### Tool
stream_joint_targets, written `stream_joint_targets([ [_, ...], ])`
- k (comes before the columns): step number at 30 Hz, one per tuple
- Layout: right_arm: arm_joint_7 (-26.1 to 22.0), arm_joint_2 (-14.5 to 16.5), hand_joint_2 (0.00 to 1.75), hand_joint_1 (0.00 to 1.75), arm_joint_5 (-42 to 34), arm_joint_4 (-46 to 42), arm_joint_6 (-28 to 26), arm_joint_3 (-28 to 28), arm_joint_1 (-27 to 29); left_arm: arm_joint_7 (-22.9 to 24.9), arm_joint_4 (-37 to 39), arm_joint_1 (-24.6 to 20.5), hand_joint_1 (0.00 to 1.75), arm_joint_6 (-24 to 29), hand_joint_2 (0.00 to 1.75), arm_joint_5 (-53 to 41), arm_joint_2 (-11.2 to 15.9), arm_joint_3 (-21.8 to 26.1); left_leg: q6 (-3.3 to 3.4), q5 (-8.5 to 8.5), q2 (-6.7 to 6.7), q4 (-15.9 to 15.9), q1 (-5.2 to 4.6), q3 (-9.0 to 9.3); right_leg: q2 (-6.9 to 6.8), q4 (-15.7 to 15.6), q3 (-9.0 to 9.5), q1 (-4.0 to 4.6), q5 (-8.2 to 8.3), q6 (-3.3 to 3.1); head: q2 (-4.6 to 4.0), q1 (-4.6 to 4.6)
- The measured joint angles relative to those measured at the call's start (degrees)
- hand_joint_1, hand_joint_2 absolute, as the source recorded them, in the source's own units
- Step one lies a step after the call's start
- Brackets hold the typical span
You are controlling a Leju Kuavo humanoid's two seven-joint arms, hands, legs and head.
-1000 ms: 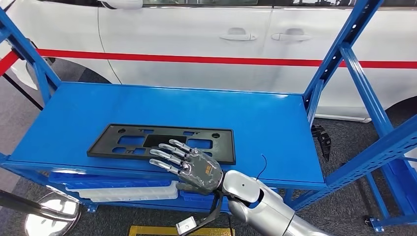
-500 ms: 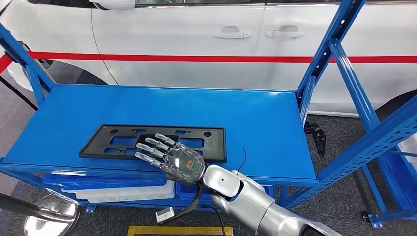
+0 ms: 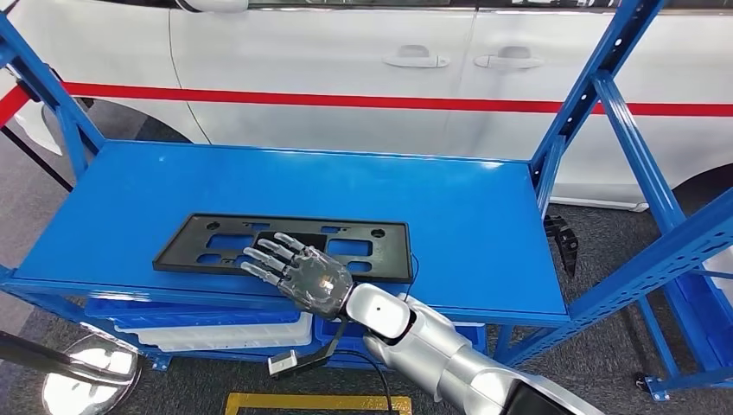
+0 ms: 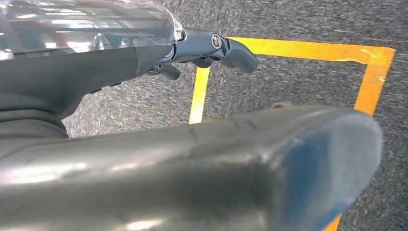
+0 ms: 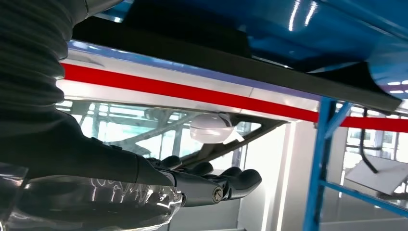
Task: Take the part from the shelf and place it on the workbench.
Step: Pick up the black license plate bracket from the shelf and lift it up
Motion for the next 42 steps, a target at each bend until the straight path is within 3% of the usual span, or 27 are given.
stream_joint_targets([
  [1, 0.39, 0.42, 1.75, 0.00, 0.10, 1.18, -0.07, 0.00, -0.49, 0.01, 0.00, -0.02, 0.00, -0.01, 0.00, 0.05, 0.01, -0.02, -0.26, -0.04, 0.02, 0.10, -0.08, -0.11, 0.00, -1.61, 0.67, 0.13, 0.30, -0.19, 0.00, 0.00],
  [5, 2.64, 1.97, 1.75, 0.00, 1.01, 6.00, -0.61, -0.06, -1.96, 0.12, 0.00, 0.01, 0.00, -0.01, 0.00, 0.24, 0.13, -0.10, -1.55, -0.70, 0.05, 0.89, 0.08, -0.55, 0.04, -2.62, 0.85, 0.05, 0.59, -1.15, 0.00, 0.00],
  [7, 3.59, 2.95, 1.75, 0.00, 1.20, 8.44, -0.94, -0.25, -2.95, 0.12, 0.00, 0.01, 0.00, -0.03, 0.00, 0.23, 0.24, -0.28, -2.15, -3.55, 0.00, 5.63, 0.31, -2.64, -0.03, -2.89, 0.96, -0.22, 0.79, -1.63, 0.00, 0.00],
  [9, 4.60, 3.72, 1.75, 0.00, 1.55, 10.88, -0.96, -0.46, -3.80, 0.12, 0.00, 0.05, 0.00, -0.05, 0.00, 0.21, 0.24, -0.57, -2.60, -6.89, 0.00, 13.26, 0.46, -6.15, -0.05, -2.88, 0.94, -0.22, 0.79, -1.80, 0.00, 0.01],
  [10, 5.13, 4.00, 1.75, 0.00, 1.80, 12.05, -0.89, -0.56, -4.08, 0.13, 0.00, 0.09, 0.00, -0.05, 0.00, 0.21, 0.25, -0.74, -2.76, -7.52, 0.01, 15.83, 0.52, -7.39, -0.06, -2.86, 0.94, -0.21, 0.77, -1.81, 0.00, 0.01],
  [11, 5.61, 4.24, 1.75, 0.00, 2.03, 13.06, -0.84, -0.67, -4.29, 0.13, 0.00, 0.12, 0.00, -0.05, 0.00, 0.21, 0.27, -0.90, -2.85, -7.03, 0.02, 16.27, 0.57, -7.67, -0.04, -2.82, 0.95, -0.22, 0.76, -1.79, 0.00, 0.01],
  [12, 5.93, 4.51, 1.75, 0.00, 2.20, 13.94, -0.81, -0.79, -4.52, 0.14, 0.00, 0.14, 0.00, -0.04, 0.00, 0.22, 0.32, -1.05, -2.86, -5.52, 0.02, 14.42, 0.64, -6.84, 0.02, -2.75, 0.97, -0.24, 0.72, -1.74, 0.00, 0.01],
  [14, 6.20, 5.05, 1.75, 0.00, 2.30, 15.18, -0.81, -1.02, -5.06, 0.15, 0.00, 0.09, 0.00, -0.04, 0.00, 0.23, 0.47, -1.25, -2.70, -1.72, 0.00, 6.71, 0.74, -3.16, 0.19, -2.50, 0.97, -0.19, 0.53, -1.43, 0.00, 0.01],
  [16, 6.33, 5.45, 1.75, 0.00, 2.36, 16.10, -0.81, -1.24, -5.59, 0.15, 0.00, -0.04, 0.00, -0.04, 0.00, 0.22, 0.55, -1.37, -2.17, -0.08, -0.12, 1.33, 0.59, -0.67, 0.32, -2.22, 0.78, 0.01, 0.43, -0.88, 0.00, 0.01],
  [19, 6.50, 5.71, 1.75, 0.00, 2.45, 17.01, -0.82, -1.43, -5.98, 0.17, 0.00, 0.04, 0.00, -0.05, 0.00, 0.22, 0.54, -1.43, -1.11, 0.00, -0.22, 0.31, 0.46, -0.42, 0.33, -2.26, 0.64, 0.04, 0.45, 0.01, 0.00, 0.01],
  [21, 6.60, 5.77, 1.75, 0.00, 2.47, 17.47, -0.83, -1.51, -6.31, 0.16, 0.00, 0.02, 0.00, -0.05, 0.00, 0.23, 0.52, -1.44, -0.36, 0.29, -0.18, -0.06, 0.61, -0.34, 0.27, -0.57, -0.05, -0.07, -0.92, 0.56, 0.00, 0.01],
  [24, 6.64, 5.76, 1.75, 0.00, 2.48, 18.19, -0.83, -1.60, -6.50, 0.16, 0.00, -0.04, 0.00, -0.05, 0.00, 0.23, 0.54, -1.44, 0.31, 0.45, -0.13, -0.19, 0.53, -0.41, 0.16, 9.31, -4.56, -0.18, -5.95, 0.92, 0.00, 0.01],
  [25, 6.65, 5.75, 1.75, 0.00, 2.48, 18.41, -0.83, -1.60, -6.48, 0.17, 0.00, 0.00, 0.00, -0.05, 0.00, 0.23, 0.56, -1.44, 0.34, 0.45, -0.12, -0.16, 0.47, -0.42, 0.15, 12.31, -5.99, -0.21, -6.89, 0.95, 0.00, 0.01],
  [26, 6.67, 5.75, 1.75, 0.00, 2.48, 18.61, -0.82, -1.61, -6.49, 0.17, 0.00, 0.04, 0.00, -0.05, 0.00, 0.24, 0.57, -1.44, 0.37, 0.43, -0.13, -0.14, 0.42, -0.42, 0.14, 13.52, -6.59, -0.21, -6.76, 0.92, 0.00, 0.01],
  [27, 6.76, 5.76, 1.75, 0.00, 2.54, 18.78, -0.81, -1.63, -6.55, 0.17, 0.00, 0.05, 0.00, -0.04, 0.00, 0.25, 0.58, -1.44, 0.37, 0.42, -0.15, -0.10, 0.38, -0.39, 0.14, 12.60, -6.17, -0.22, -5.66, 0.81, 0.00, 0.01],
  [29, 7.29, 5.87, 1.75, 0.00, 2.96, 19.15, -0.80, -1.76, -6.77, 0.18, 0.00, 0.02, 0.00, -0.02, 0.00, 0.30, 0.57, -1.45, 0.32, 0.37, -0.22, -0.05, 0.31, -0.27, 0.11, 5.75, -2.81, -0.14, -1.91, 0.27, 0.00, 0.01],
  [30, 7.82, 5.97, 1.75, 0.09, 3.41, 19.42, -0.80, -1.87, -6.95, 0.19, 0.00, 0.00, 0.00, -0.01, 0.00, 0.34, 0.55, -1.45, 0.18, 0.30, -0.24, 0.07, 0.16, -0.29, 0.06, 2.05, -1.05, 0.00, -0.59, -0.03, 0.00, 0.01],
  [32, 9.55, 6.16, 1.75, 0.96, 4.80, 20.18, -0.60, -2.18, -7.31, 0.20, 0.00, 0.00, 0.00, 0.09, 0.00, 0.49, 0.51, -1.46, -0.30, 0.26, -0.25, 0.18, -0.02, -0.43, 0.00, -1.88, 0.71, 0.27, 0.36, -0.40, 0.00, 0.01],
  [34, 12.00, 6.23, 1.75, 1.75, 6.57, 21.10, 0.19, -2.53, -7.60, 0.21, 0.00, 0.00, 0.00, 0.21, 0.00, 0.66, 0.51, -1.47, -0.94, 0.31, -0.23, 0.07, -0.07, -0.44, 0.07, -2.30, 0.76, 0.29, 0.42, -0.67, 0.00, 0.01],
  [36, 14.60, 6.28, 1.75, 1.75, 8.10, 22.07, 1.50, -2.89, -7.95, 0.21, 0.00, -0.01, 0.00, 0.31, 0.00, 0.88, 0.56, -1.48, -1.56, -0.64, -0.24, 1.18, 0.03, -0.82, 0.03, -2.80, 0.99, 0.00, 0.74, -1.23, 0.00, 0.00],
  [37, 15.66, 6.30, 1.75, 1.75, 8.62, 22.51, 2.06, -3.08, -8.10, 0.20, 0.00, 0.00, 0.00, 0.34, 0.00, 0.98, 0.59, -1.50, -1.87, -1.98, -0.24, 3.23, 0.14, -1.68, -0.02, -3.03, 1.10, -0.17, 0.88, -1.48, 0.00, -0.01],
  [40, 17.35, 6.18, 1.75, 1.75, 9.37, 23.94, 2.95, -3.89, -8.18, 0.21, 0.00, 0.15, 0.00, 0.33, 0.00, 1.09, 0.61, -1.69, -2.62, -7.00, -0.23, 13.74, 0.49, -6.32, -0.09, -3.06, 1.07, -0.19, 0.92, -1.72, 0.00, -0.01],
  [41, 17.55, 6.10, 1.75, 1.75, 9.43, 24.36, 3.04, -4.18, -8.15, 0.21, 0.00, 0.21, 0.00, 0.28, 0.00, 1.09, 0.62, -1.78, -2.78, -7.36, -0.22, 15.73, 0.57, -7.22, -0.08, -3.03, 1.06, -0.18, 0.91, -1.73, 0.00, 0.00],
  [42, 17.60, 6.03, 1.75, 1.75, 9.45, 24.65, 3.03, -4.46, -8.15, 0.20, 0.00, 0.24, 0.00, 0.19, 0.00, 1.09, 0.67, -1.87, -2.87, -6.61, -0.22, 15.58, 0.65, -7.11, -0.05, -2.98, 1.09, -0.19, 0.88, -1.71, 0.00, 0.00],
])
